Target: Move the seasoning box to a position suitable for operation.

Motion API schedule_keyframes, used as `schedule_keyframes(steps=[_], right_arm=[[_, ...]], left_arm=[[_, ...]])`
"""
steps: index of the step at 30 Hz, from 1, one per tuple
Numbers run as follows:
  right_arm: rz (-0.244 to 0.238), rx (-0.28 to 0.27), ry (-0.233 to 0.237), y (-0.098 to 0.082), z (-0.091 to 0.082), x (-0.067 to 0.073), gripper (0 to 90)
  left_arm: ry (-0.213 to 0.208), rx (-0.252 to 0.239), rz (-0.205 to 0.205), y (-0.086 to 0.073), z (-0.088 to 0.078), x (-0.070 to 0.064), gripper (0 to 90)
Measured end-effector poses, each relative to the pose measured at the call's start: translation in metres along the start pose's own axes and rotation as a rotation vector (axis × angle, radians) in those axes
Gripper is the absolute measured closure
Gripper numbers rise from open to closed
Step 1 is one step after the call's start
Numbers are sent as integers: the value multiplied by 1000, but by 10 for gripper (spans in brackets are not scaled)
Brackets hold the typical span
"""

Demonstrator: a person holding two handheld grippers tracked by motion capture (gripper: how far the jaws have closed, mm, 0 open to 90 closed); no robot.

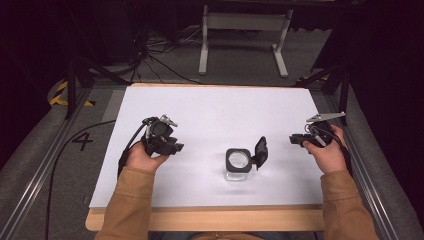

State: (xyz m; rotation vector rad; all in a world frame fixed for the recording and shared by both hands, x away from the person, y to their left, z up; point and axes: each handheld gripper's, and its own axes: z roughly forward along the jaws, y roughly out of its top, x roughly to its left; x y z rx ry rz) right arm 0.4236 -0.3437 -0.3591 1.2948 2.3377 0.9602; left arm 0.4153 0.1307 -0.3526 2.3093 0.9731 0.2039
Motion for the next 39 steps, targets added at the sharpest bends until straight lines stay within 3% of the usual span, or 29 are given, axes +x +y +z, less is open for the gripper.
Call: schedule_keyframes(steps=[2,4,7,14,18,23,25,33,39], right_arm=[[1,-1,39,1,-3,5,849],[19,1,49,2,-7,9,876],[8,-9,55,4,-14,14,898],[-27,-38,99,6,-24,27,900],[-58,-78,123,10,-31,40,900],[-88,-82,153,13,-34,53,900],[-108,-79,174,14,-33,59,900],[-138,-73,211,17,-32,73,900],[-146,-72,221,17,-33,75,900]], left_arm=[[-13,-3,17,2,-1,-3,661],[-36,0,21,4,-3,-5,674],[-75,-25,32,7,-5,-9,701],[-154,-20,68,14,-4,-21,845],[-194,-15,107,18,0,-31,875],[-209,-7,133,22,6,-42,897],[-215,-9,195,26,12,-54,898],[-284,26,233,31,32,-77,898],[-296,16,258,34,42,-92,898]])
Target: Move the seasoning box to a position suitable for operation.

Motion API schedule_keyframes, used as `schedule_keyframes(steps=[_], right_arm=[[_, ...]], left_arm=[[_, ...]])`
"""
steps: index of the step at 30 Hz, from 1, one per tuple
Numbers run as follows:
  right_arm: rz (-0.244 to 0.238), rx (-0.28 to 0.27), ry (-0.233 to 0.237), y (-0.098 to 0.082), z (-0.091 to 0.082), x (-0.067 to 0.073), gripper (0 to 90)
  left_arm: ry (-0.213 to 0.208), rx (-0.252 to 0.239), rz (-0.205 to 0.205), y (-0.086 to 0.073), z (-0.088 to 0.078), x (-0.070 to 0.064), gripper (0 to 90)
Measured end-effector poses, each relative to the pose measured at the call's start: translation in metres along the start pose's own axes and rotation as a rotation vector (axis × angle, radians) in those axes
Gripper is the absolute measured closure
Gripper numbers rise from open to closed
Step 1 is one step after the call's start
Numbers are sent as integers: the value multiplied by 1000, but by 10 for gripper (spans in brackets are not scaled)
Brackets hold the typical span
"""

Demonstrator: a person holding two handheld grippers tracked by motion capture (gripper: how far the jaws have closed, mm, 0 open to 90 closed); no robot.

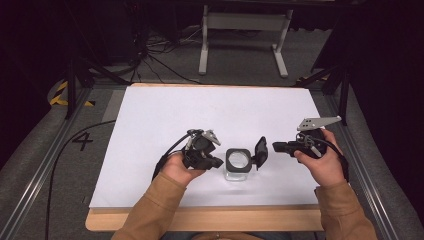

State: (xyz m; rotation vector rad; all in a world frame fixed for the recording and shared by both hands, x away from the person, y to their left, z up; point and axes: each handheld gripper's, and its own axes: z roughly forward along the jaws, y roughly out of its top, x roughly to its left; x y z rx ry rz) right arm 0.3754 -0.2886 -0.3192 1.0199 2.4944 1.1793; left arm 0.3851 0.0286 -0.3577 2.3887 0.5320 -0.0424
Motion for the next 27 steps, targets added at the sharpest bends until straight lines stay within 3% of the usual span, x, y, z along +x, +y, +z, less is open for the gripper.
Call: schedule_keyframes(steps=[8,27], right_arm=[[-5,6,11,0,2,3,900],[-40,-18,48,5,2,18,900]], left_arm=[[-14,-16,16,4,11,-5,899],[0,2,1,2,11,-4,899]])
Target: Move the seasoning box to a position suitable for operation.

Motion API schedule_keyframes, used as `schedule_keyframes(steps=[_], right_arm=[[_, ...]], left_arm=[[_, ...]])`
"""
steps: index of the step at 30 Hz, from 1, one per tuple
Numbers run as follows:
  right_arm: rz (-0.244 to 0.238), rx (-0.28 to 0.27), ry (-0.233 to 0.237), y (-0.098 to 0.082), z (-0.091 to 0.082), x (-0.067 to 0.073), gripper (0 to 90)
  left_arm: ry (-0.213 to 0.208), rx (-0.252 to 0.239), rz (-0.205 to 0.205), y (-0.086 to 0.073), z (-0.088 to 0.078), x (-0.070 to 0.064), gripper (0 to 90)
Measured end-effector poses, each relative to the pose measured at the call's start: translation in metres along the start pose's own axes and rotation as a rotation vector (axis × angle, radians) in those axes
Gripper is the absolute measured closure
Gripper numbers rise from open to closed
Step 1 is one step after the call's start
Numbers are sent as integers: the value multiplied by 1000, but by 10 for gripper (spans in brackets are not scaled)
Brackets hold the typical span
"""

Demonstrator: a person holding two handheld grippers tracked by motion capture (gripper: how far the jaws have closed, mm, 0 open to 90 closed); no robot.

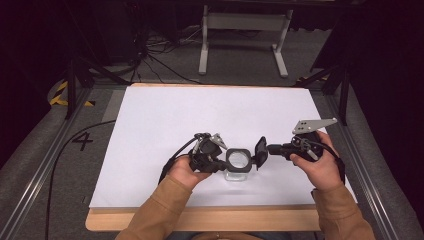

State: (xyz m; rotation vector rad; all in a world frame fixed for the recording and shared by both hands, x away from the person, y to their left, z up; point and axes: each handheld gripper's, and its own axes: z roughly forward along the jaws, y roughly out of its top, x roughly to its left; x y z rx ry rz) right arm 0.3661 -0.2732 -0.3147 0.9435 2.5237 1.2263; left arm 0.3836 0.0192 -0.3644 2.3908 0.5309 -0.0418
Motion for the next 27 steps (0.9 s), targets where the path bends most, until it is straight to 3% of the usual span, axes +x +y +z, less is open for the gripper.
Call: schedule_keyframes(steps=[14,27], right_arm=[[-30,15,-4,3,9,11,900],[-72,76,41,3,41,27,900]], left_arm=[[-2,-3,-9,0,0,0,899],[-3,4,-7,-2,-3,0,897]])
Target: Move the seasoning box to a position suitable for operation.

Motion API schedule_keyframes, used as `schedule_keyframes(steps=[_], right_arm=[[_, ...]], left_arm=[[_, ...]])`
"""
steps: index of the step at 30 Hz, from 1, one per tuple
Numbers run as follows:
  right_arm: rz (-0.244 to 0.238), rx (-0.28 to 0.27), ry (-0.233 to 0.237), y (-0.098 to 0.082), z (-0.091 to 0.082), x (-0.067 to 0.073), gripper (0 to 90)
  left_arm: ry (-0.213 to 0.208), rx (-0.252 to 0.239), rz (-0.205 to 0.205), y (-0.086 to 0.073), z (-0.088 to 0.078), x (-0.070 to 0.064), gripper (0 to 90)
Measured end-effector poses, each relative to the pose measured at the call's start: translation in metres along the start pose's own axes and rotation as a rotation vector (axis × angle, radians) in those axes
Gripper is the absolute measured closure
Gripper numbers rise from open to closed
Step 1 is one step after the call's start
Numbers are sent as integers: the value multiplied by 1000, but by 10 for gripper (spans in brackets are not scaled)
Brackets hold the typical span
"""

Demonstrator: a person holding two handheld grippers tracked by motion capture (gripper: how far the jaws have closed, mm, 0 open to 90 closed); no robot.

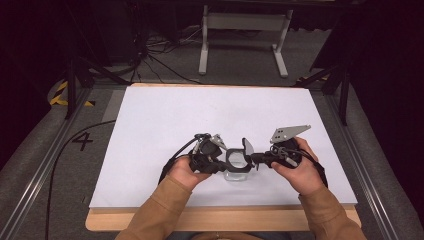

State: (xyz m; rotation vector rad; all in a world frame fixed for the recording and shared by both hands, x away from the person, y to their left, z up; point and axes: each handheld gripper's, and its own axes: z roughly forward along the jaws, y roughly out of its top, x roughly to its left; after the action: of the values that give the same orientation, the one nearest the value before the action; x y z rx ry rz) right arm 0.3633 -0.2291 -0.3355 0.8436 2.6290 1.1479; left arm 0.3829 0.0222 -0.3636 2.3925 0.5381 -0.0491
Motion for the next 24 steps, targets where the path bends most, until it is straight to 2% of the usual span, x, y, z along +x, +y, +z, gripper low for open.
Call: schedule_keyframes(steps=[4,9,13,18,24], right_arm=[[-6,13,9,0,8,1,900],[-12,42,25,-3,22,3,900],[-19,45,20,-2,22,5,900],[-23,32,20,-1,18,5,900],[8,-11,-8,-6,-2,-1,900]], left_arm=[[4,-14,-21,-3,-4,4,897],[13,-22,-26,-4,-9,7,896],[16,-22,-26,-5,-11,8,896],[36,-30,-24,-5,-21,10,896],[65,-107,-56,-9,-44,18,893]])
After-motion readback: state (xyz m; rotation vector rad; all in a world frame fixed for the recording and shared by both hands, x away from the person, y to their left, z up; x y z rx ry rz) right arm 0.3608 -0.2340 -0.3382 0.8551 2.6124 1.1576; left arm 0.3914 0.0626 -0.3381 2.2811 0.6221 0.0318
